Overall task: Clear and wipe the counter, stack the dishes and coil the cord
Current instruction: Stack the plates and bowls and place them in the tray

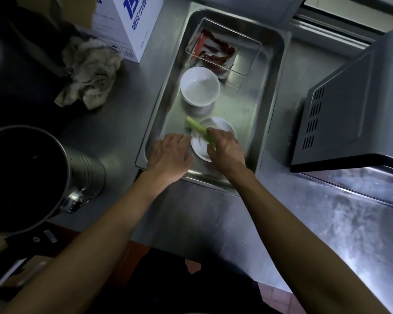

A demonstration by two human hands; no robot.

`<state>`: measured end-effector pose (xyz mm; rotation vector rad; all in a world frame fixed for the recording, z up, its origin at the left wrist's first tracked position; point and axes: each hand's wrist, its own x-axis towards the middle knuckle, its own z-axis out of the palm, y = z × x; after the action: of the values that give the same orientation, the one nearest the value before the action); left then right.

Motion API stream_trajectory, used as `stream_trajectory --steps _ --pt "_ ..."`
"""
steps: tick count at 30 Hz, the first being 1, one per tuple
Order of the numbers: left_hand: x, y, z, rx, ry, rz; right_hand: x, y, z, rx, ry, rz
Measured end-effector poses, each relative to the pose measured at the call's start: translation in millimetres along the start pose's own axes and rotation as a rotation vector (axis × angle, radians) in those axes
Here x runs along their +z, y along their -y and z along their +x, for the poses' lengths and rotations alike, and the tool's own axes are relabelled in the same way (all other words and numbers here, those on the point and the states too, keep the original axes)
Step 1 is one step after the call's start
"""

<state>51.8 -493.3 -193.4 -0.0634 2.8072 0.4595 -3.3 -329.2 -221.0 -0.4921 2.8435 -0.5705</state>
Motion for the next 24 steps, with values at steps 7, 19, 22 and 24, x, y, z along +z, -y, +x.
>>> stream_trajectory --steps 7,19,22,24 --pt "0 -7 0 0.101 -0.044 -0.008 -26 -1 -30 0.024 -0.130 0.033" --pt "-7 -81 -9 0.409 -0.050 0.024 -74 -33 -130 0.228 -0.283 0.061" --pt "-6 -108 -16 0.488 -0.037 0.039 -84 -47 -162 0.313 -0.272 0.104" --pt "-3 -128 -25 0.531 -0.030 0.066 -90 -60 -185 0.388 -0.251 0.141"
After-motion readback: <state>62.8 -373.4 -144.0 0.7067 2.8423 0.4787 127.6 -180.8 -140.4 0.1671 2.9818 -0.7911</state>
